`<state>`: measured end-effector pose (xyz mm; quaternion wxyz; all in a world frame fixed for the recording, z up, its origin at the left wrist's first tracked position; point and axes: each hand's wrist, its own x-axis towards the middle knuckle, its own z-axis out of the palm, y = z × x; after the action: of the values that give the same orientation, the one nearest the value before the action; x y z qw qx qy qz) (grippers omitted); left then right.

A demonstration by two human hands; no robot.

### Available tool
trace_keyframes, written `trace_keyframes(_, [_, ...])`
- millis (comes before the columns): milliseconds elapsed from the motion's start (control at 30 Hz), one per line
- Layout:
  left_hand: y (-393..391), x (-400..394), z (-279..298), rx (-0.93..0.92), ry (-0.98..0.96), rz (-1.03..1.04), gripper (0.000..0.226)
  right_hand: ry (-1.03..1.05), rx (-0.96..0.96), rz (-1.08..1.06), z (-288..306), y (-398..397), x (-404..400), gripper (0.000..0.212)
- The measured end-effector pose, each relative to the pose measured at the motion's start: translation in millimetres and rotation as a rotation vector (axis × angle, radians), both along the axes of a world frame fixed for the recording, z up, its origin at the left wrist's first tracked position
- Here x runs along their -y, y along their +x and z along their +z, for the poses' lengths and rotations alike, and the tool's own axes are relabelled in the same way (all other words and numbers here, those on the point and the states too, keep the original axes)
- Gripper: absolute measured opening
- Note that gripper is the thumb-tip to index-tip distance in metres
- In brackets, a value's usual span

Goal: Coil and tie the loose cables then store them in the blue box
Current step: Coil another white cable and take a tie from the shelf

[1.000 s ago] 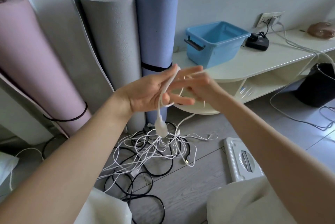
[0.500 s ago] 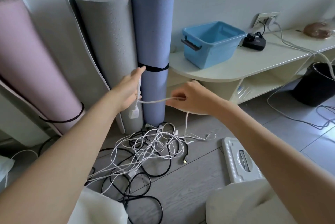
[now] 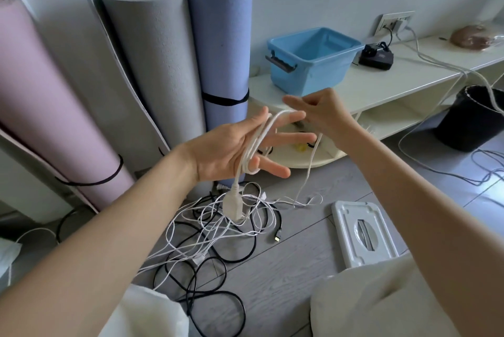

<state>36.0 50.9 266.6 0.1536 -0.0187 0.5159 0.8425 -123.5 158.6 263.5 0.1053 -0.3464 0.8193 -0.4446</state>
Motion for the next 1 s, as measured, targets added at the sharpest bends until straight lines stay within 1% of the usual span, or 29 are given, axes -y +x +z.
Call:
trace_keyframes(67, [-2,-3,0,-0.058,0.107,-0.009,0.048,0.153,-0.024,0.086,-7,8,4,0.024])
trace_keyframes(100, [-6,-3,-1,-0.088,0.180,0.038,0.048,0.206,-0.033,0.128,-11,16,8,0.023])
trace_keyframes(133, [-10,-3,-1,-0.115,0.243,0.115,0.047,0.248,-0.015,0.157,-16,26,11,0.022])
trace_keyframes(167, [-15,-3,0,-0.135,0.274,0.217,0.046,0.304,-0.008,0.182,-18,37,15,0.013])
trace_keyframes(200, [-19,-2,1,-0.145,0.263,0.341,0.046,0.355,-0.038,0.200,-20,46,19,0.015])
trace_keyframes(267, [-25,6,0,-0.133,0.153,0.580,0.047,0.390,-0.179,0.288,-24,58,23,0.031])
trace_keyframes(300, [-27,12,-3,-0.115,0.072,0.657,0.047,0.392,-0.251,0.331,-26,60,22,0.039])
trace_keyframes(333, [-28,19,-6,-0.094,-0.013,0.703,0.047,0.398,-0.304,0.365,-26,60,21,0.044])
trace_keyframes(433, [-20,44,-17,-0.040,-0.233,0.783,0.042,0.424,-0.429,0.448,-25,53,17,0.048])
trace_keyframes(467, [-17,49,-21,-0.019,-0.342,0.807,0.037,0.403,-0.443,0.468,-24,51,15,0.048])
trace_keyframes(533, [-12,57,-31,0.023,-0.693,0.826,0.025,0.324,-0.443,0.470,-18,45,11,0.049])
trace_keyframes(567, [-10,59,-36,0.049,-0.823,0.814,0.026,0.283,-0.434,0.450,-12,41,9,0.049])
trace_keyframes(600, [-7,59,-40,0.078,-0.870,0.787,0.027,0.242,-0.416,0.422,-8,37,7,0.047])
trace_keyframes(667, [-3,60,-45,0.158,-0.828,0.679,0.039,0.172,-0.383,0.362,2,31,2,0.049])
trace_keyframes(700, [0,61,-46,0.203,-0.767,0.591,0.048,0.142,-0.364,0.321,7,30,0,0.051])
trace_keyframes(733, [3,59,-44,0.242,-0.683,0.483,0.052,0.103,-0.353,0.274,9,28,-2,0.053])
trace_keyframes(833, [8,52,-32,0.288,-0.517,0.179,0.047,-0.029,-0.338,0.158,12,20,-4,0.057])
trace_keyframes(933, [9,47,-21,0.224,-0.269,0.036,0.044,-0.077,-0.376,0.070,15,16,-7,0.059])
trace_keyframes(1000, [9,41,-13,0.167,-0.158,-0.021,0.045,-0.074,-0.402,0.011,15,17,-8,0.060])
